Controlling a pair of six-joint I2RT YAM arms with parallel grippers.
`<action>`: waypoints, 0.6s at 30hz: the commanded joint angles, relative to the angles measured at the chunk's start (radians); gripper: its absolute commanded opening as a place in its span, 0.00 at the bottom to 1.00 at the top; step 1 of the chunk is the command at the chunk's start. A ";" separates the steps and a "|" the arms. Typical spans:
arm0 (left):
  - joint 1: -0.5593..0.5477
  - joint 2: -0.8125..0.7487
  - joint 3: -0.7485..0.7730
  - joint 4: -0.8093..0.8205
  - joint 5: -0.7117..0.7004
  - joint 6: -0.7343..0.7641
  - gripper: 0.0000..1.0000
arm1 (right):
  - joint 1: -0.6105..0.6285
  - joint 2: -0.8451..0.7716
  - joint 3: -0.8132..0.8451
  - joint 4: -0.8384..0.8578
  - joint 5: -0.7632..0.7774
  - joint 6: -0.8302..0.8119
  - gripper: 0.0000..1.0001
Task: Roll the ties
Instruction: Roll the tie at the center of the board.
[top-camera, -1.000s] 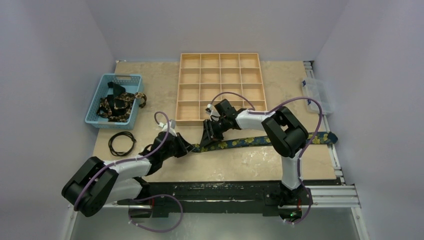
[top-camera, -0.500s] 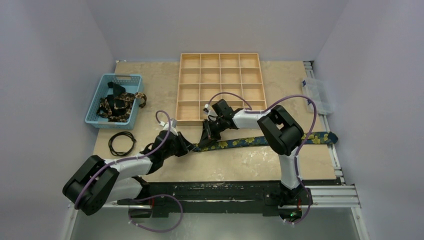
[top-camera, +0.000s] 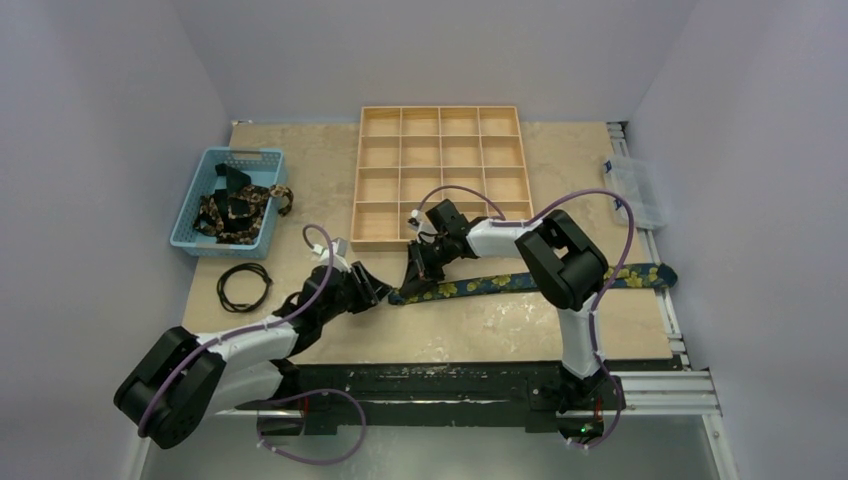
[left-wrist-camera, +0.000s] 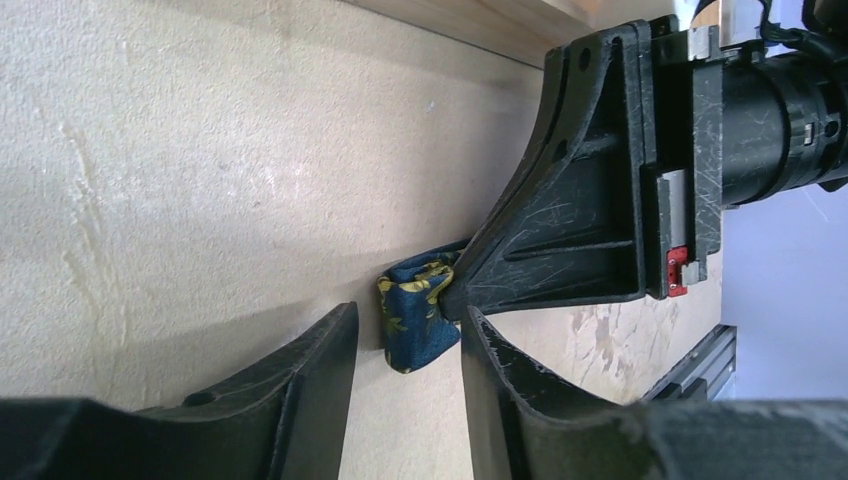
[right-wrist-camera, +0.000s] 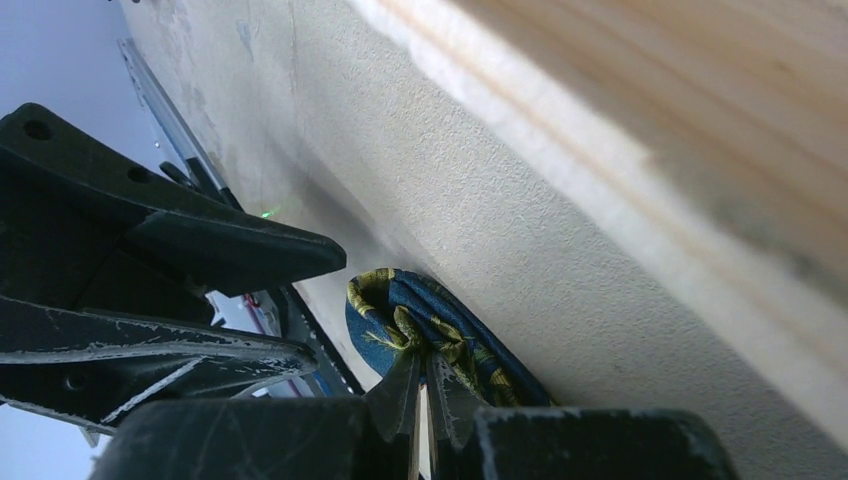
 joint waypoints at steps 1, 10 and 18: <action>-0.005 -0.007 -0.017 0.043 -0.012 0.016 0.43 | -0.011 0.033 -0.023 -0.065 0.108 -0.060 0.00; -0.005 -0.008 0.036 0.010 0.157 0.249 0.39 | -0.015 0.047 -0.068 -0.064 0.146 -0.075 0.00; -0.016 -0.095 0.202 -0.211 0.332 0.791 0.78 | -0.016 0.065 -0.060 -0.114 0.171 -0.137 0.00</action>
